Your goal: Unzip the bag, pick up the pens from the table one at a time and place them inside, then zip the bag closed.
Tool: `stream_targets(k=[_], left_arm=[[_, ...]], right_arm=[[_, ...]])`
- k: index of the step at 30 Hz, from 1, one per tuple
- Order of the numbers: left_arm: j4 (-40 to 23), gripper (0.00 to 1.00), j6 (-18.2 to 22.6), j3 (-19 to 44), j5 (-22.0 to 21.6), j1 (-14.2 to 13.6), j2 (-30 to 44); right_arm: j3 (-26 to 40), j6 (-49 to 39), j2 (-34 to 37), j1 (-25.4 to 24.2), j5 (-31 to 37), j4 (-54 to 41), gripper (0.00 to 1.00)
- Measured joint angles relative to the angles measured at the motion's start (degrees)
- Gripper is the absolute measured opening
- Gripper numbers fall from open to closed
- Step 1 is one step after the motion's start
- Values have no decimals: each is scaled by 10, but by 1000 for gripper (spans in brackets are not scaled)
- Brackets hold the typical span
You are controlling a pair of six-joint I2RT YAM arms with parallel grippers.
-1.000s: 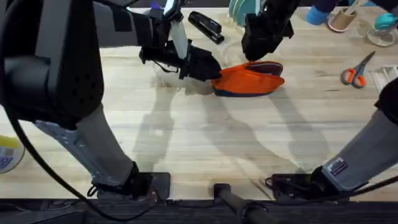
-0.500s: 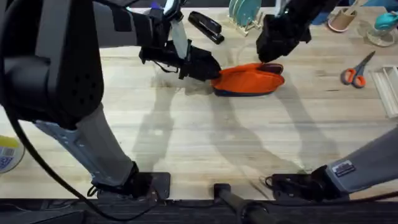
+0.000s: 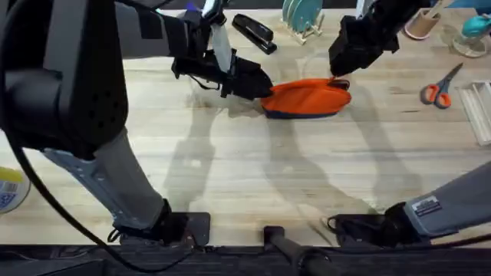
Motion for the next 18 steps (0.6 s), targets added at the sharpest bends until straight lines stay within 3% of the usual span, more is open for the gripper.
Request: stream_targets(k=[18], left_arm=[[0, 42, -2, 0, 0, 0, 0]], right_arm=[[-28, -27, 0, -56, -11, -5, 35]])
